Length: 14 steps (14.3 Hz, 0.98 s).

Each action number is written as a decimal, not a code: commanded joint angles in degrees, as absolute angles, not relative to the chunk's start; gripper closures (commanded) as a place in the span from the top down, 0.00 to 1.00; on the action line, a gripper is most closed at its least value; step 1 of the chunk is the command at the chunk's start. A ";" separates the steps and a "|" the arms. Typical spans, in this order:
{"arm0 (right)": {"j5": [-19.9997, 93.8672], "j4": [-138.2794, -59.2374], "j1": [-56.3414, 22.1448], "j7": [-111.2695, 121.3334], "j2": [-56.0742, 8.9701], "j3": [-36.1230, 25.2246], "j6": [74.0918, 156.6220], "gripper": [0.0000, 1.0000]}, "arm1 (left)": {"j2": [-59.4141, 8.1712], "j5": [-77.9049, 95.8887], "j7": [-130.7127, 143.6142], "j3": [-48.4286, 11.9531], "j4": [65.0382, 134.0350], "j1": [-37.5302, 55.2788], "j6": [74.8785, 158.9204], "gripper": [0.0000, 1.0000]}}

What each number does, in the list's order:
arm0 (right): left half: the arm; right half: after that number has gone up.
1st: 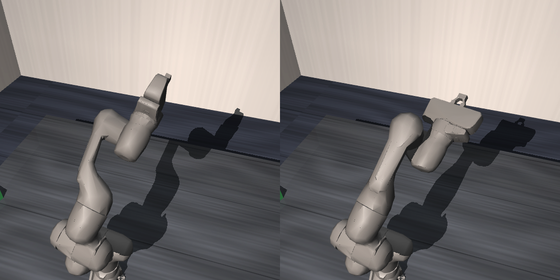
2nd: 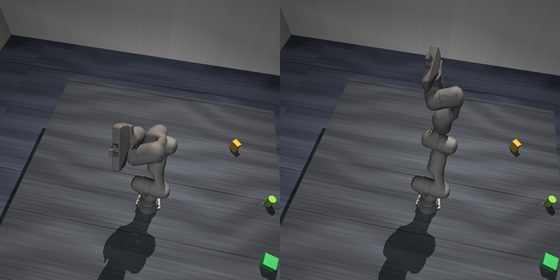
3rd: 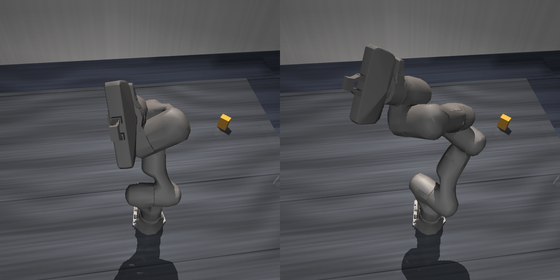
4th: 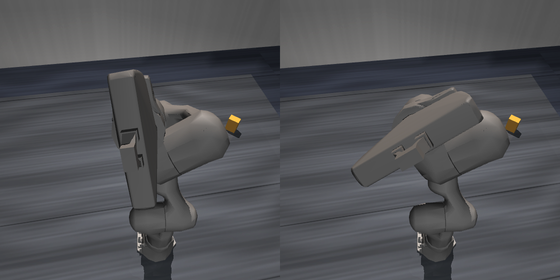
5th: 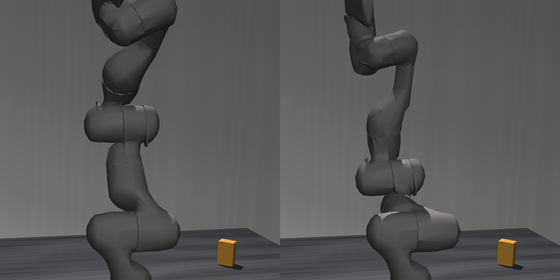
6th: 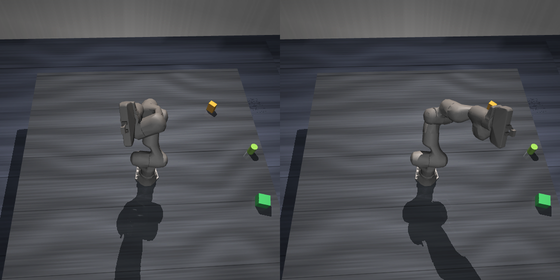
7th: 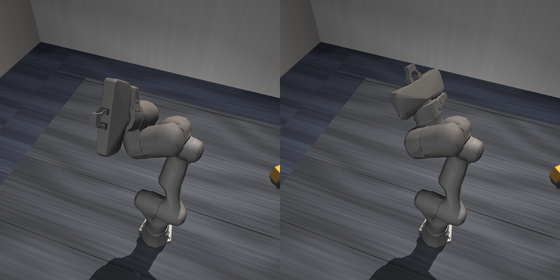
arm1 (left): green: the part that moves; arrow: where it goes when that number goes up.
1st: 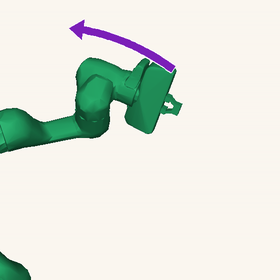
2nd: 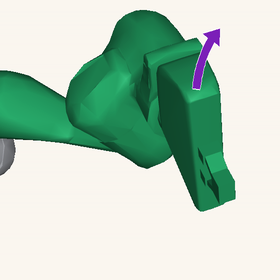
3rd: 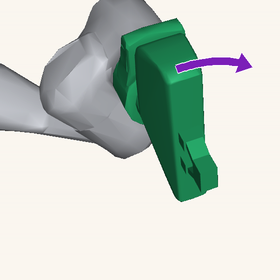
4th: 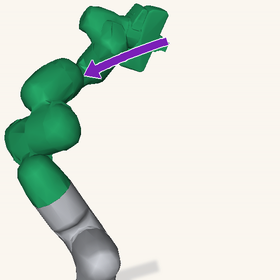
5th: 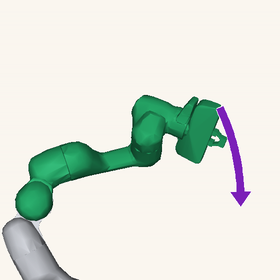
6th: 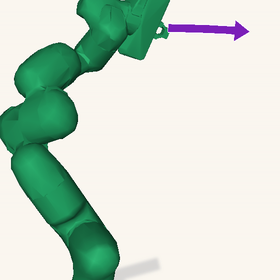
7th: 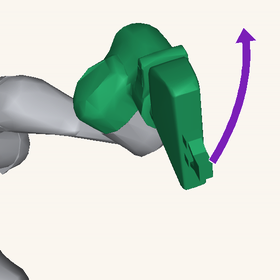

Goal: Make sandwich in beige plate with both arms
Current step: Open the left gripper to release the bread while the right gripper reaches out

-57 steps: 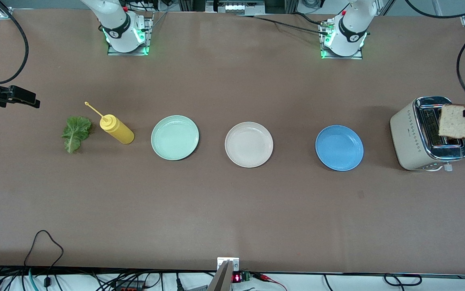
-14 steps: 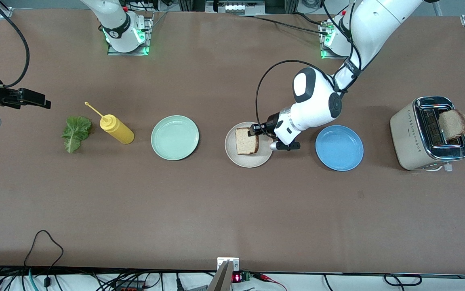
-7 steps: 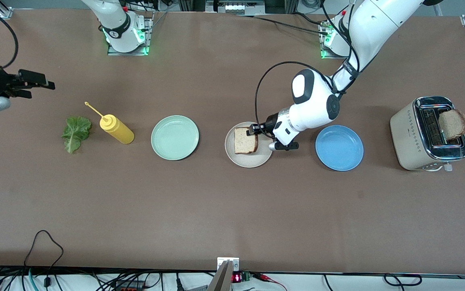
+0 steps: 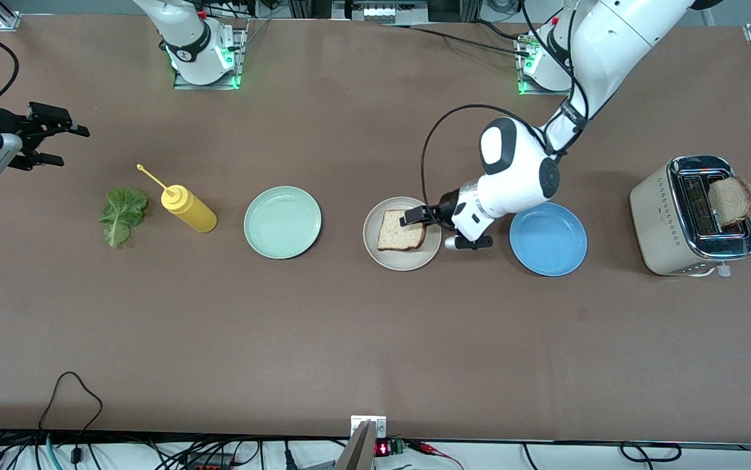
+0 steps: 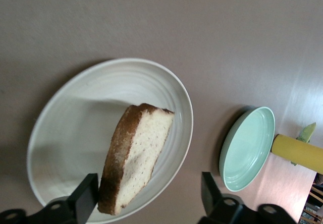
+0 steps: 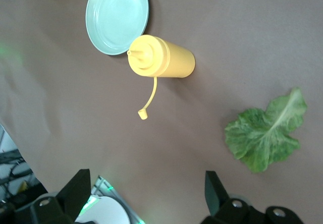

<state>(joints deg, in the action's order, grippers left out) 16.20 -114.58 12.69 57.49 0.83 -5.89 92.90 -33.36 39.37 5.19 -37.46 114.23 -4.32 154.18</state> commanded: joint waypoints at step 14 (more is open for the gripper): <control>31.70 -125.16 20.56 101.64 -5.78 -5.19 104.59 1.00 | -22.41 23.94 -0.61 -36.30 112.61 -24.59 130.56 1.00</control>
<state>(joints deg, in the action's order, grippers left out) 26.77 -124.98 18.45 93.68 -2.45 -5.91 103.65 -23.59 28.45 0.30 -36.11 114.86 -20.99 137.00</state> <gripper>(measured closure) 0.000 0.000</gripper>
